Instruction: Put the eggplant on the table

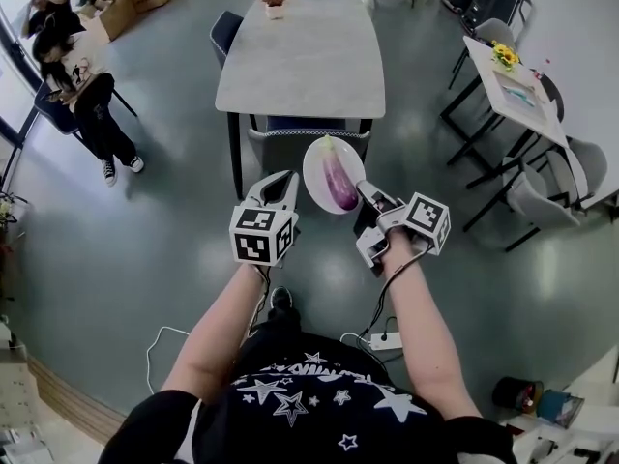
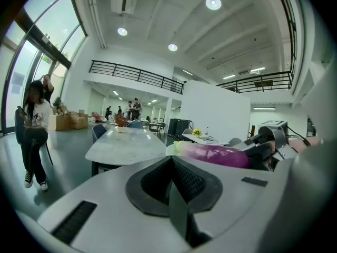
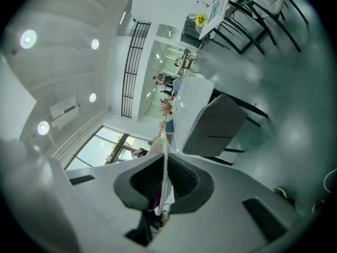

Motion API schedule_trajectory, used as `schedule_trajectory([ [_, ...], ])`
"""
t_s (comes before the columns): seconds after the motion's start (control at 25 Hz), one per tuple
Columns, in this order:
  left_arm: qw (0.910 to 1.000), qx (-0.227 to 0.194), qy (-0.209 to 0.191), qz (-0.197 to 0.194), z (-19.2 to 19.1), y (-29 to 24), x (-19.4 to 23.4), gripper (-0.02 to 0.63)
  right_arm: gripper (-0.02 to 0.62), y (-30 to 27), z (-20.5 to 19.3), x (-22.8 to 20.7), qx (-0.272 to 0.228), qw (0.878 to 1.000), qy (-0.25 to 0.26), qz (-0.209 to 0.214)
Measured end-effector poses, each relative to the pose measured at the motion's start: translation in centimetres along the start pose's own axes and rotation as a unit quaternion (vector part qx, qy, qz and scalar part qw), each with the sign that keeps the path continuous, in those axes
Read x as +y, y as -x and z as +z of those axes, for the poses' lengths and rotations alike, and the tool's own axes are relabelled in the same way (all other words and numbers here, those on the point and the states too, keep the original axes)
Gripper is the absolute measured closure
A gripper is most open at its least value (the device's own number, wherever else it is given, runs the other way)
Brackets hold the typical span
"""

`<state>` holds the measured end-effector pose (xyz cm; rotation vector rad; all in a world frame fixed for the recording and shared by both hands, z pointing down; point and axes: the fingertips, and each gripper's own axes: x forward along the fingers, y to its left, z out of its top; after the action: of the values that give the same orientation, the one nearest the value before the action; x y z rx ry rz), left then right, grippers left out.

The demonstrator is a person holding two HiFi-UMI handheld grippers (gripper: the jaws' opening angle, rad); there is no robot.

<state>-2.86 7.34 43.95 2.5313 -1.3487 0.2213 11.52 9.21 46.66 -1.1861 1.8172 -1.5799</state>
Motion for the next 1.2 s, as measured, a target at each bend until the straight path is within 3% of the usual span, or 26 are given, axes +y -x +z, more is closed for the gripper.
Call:
schedule_trajectory([
  [0.68,0.9997,0.006,-0.002,-0.024,5.2,-8.1,16.2,0.598,0.572,-16.1,3.0,3.6,-0.025,1.000,0.001,-0.009],
  [1.2,0.9996,0.009,0.024,0.010,3.2,-7.2,18.3,0.598,0.572,-18.0,3.8,2.8,-0.009,1.000,-0.002,0.005],
])
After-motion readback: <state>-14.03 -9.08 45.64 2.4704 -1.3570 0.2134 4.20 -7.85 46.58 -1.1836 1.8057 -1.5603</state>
